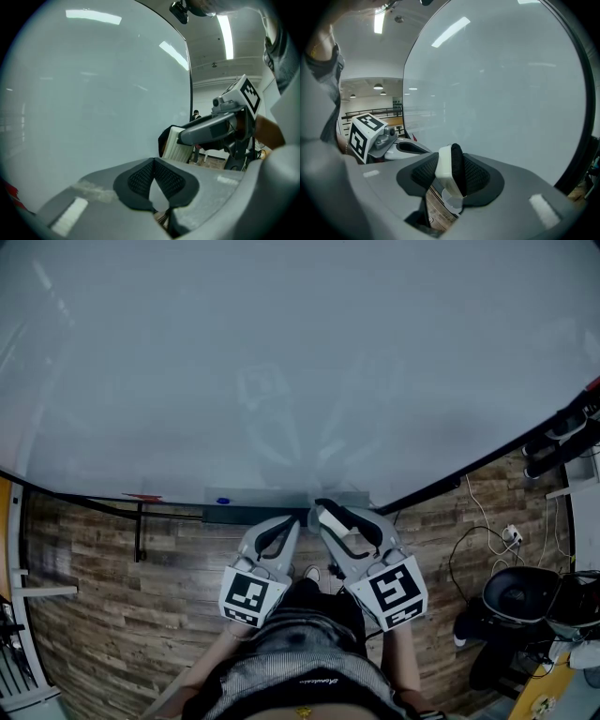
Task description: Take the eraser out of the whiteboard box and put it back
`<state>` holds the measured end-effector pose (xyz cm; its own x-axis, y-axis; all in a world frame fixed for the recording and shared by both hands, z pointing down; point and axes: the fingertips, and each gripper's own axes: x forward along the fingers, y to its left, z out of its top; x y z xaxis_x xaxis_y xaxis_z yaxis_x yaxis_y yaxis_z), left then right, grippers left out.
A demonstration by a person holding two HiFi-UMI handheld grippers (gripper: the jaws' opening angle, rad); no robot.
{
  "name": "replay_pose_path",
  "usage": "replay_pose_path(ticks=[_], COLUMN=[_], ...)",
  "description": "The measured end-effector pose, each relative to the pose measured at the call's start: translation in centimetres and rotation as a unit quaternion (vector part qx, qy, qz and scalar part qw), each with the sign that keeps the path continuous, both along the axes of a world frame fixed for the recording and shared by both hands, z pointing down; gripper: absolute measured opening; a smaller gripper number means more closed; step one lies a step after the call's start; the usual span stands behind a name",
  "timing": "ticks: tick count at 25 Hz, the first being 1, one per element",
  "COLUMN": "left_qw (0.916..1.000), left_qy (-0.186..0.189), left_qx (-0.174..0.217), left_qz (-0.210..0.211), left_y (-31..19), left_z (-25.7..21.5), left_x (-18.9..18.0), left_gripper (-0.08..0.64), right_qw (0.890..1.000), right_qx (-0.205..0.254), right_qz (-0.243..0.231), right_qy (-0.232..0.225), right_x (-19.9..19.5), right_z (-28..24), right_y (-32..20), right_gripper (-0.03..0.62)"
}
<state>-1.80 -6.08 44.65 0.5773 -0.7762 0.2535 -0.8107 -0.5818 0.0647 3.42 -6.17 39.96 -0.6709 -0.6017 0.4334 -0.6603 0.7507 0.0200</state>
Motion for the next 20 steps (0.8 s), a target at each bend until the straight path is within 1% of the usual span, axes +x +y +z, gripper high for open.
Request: replay_pose_path(ticks=[5,20], left_qw=[1.0000,0.9999], left_qy=[0.000,0.001], left_qx=[-0.002,-0.010], left_qz=[-0.003,-0.009], left_y=[-0.2,-0.5], left_z=[0.1,0.6], left_x=[-0.1,-0.6], left_gripper=[0.002,0.000], right_qw=[1.000,0.999], right_qx=[-0.010,-0.052], right_qz=[0.002,0.002], right_qy=[-0.001,0.016], right_x=[0.2,0.4], right_z=[1.3,6.6], right_y=[-0.5,-1.4], right_gripper=[0.166,0.166])
